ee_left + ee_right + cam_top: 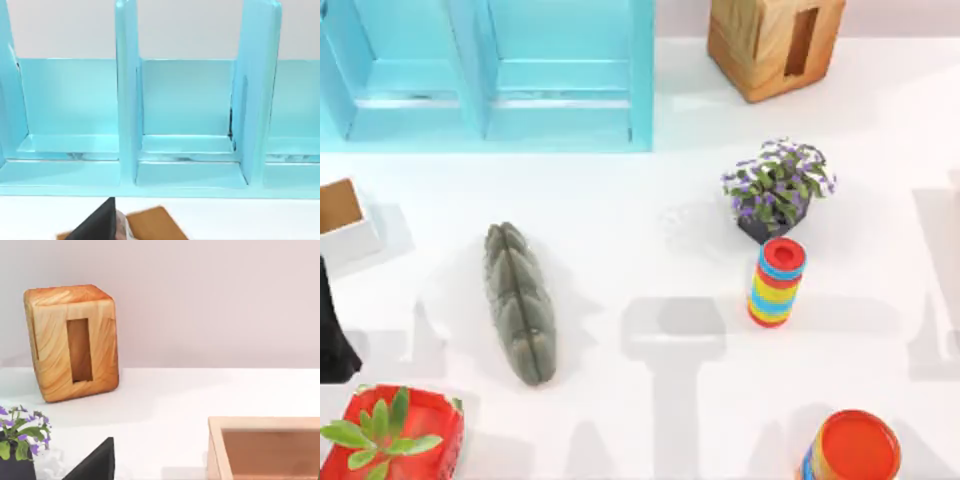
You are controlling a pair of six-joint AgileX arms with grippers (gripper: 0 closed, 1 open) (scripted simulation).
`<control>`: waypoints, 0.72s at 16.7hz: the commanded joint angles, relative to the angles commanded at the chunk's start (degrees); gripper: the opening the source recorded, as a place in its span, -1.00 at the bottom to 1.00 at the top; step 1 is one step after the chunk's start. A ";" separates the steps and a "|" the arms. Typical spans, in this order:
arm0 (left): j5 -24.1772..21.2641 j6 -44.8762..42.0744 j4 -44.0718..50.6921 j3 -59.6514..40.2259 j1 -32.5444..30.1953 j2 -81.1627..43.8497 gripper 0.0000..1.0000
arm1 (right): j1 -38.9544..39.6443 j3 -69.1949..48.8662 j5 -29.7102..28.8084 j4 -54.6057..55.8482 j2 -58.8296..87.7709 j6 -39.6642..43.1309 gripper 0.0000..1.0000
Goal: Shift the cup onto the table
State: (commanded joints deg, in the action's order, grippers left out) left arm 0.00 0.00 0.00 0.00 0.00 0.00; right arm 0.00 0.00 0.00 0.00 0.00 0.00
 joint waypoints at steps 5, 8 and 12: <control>0.00 0.00 0.00 0.00 0.00 0.00 1.00 | -2.22 -3.70 0.00 -3.69 3.77 2.19 1.00; 0.00 0.00 0.00 0.00 0.00 0.00 1.00 | -6.94 -12.22 -0.02 -12.39 12.90 6.83 1.00; 0.00 0.00 0.00 0.00 0.00 0.00 1.00 | -15.49 -28.20 -0.04 -28.95 32.80 15.25 1.00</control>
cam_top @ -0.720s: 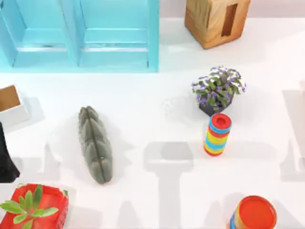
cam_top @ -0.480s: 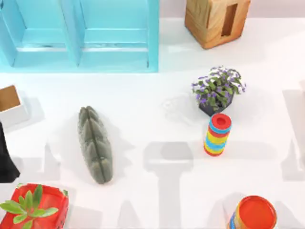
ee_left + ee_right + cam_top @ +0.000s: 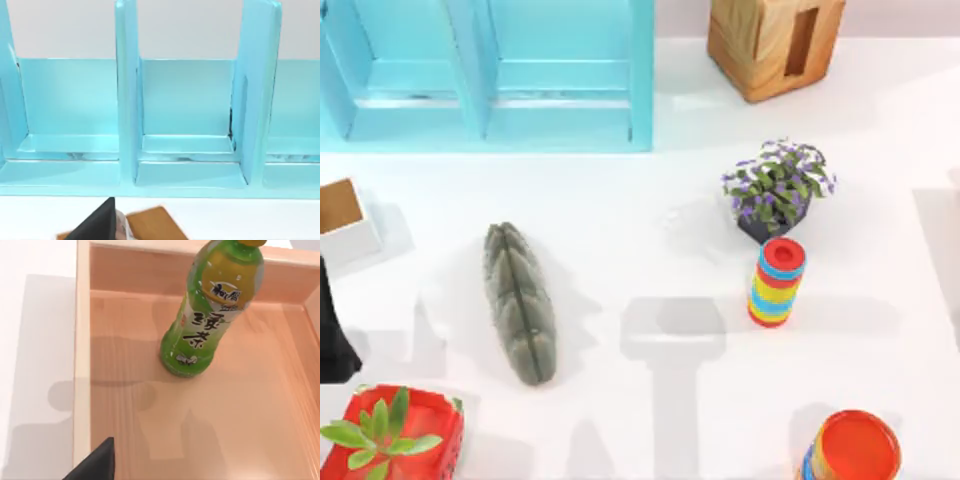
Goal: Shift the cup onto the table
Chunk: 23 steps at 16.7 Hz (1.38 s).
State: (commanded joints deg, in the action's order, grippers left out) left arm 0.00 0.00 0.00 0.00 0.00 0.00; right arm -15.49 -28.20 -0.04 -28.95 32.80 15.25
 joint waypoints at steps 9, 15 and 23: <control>0.00 0.00 0.00 0.00 0.00 0.00 1.00 | -18.48 -34.23 -0.05 -35.51 45.78 18.20 1.00; 0.00 0.00 0.00 0.00 0.00 0.00 1.00 | -23.03 -42.52 -0.06 -44.03 55.20 22.68 1.00; 0.00 0.00 0.00 0.00 0.00 0.00 1.00 | -22.82 -38.74 -0.07 -39.90 56.52 22.50 1.00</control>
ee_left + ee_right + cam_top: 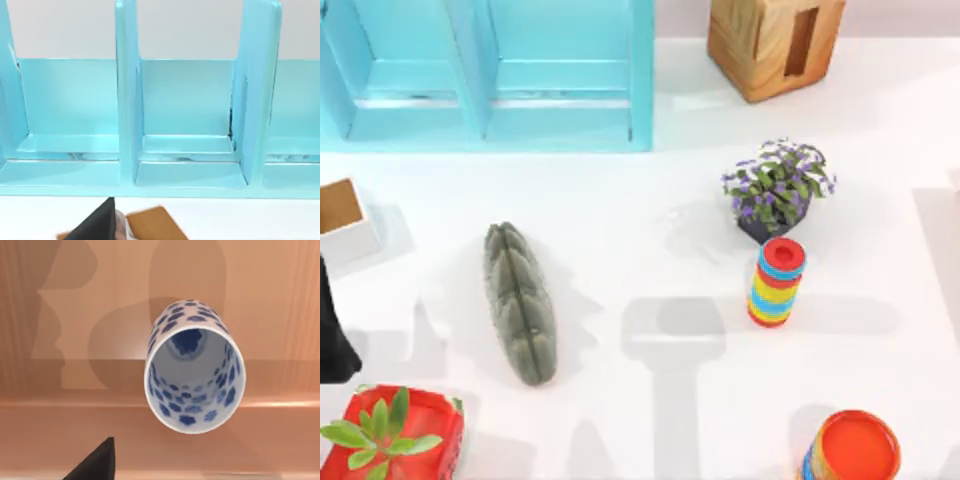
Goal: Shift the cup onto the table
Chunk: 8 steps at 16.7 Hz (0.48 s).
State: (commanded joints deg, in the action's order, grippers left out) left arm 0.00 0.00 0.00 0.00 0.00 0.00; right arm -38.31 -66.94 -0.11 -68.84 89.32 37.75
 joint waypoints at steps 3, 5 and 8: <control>0.00 0.00 0.00 0.00 0.00 0.00 1.00 | 0.01 5.74 0.00 8.84 1.63 -0.05 1.00; 0.00 0.00 0.00 0.00 0.00 0.00 1.00 | 0.01 9.80 0.00 14.71 2.76 -0.08 1.00; 0.00 0.00 0.00 0.00 0.00 0.00 1.00 | 0.00 13.66 0.00 19.13 4.35 -0.12 1.00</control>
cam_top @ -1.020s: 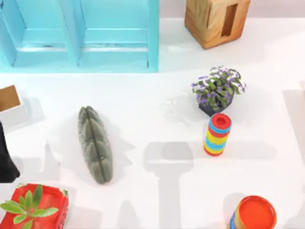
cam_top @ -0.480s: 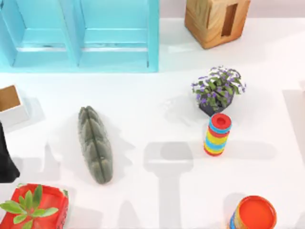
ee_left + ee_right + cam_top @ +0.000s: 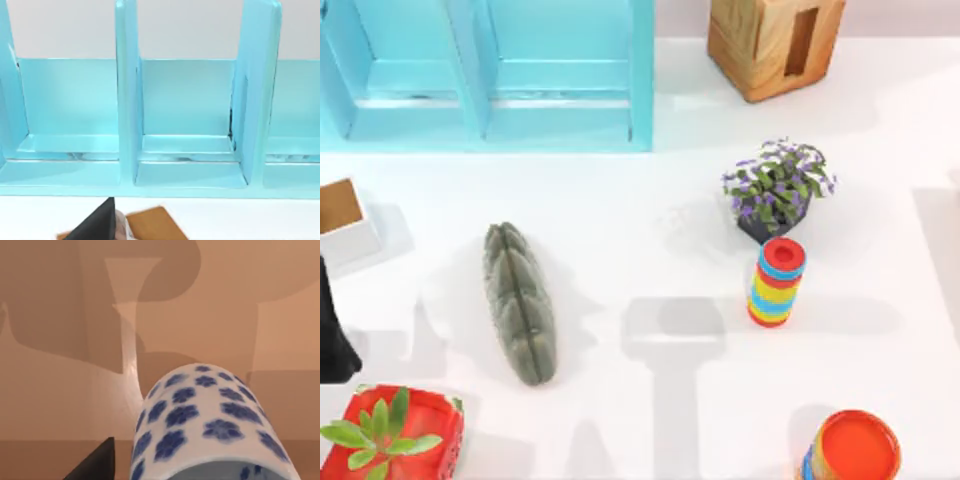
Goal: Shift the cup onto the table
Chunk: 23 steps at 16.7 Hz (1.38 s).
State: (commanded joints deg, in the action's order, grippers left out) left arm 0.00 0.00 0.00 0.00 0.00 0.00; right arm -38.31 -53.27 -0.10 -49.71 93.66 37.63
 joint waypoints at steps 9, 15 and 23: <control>0.00 0.00 0.00 0.00 0.00 0.00 1.00 | 0.00 0.24 0.00 0.26 0.17 -0.01 0.25; 0.00 0.00 0.00 0.00 0.00 0.00 1.00 | 0.00 0.24 0.00 0.26 0.17 -0.01 -0.66; 0.00 0.00 0.00 0.00 0.00 0.00 1.00 | 0.00 0.24 0.00 0.26 0.17 -0.01 -1.00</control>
State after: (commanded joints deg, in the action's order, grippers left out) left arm 0.00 0.00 0.00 0.00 0.00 0.00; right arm -38.30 -53.03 -0.10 -49.45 93.84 37.62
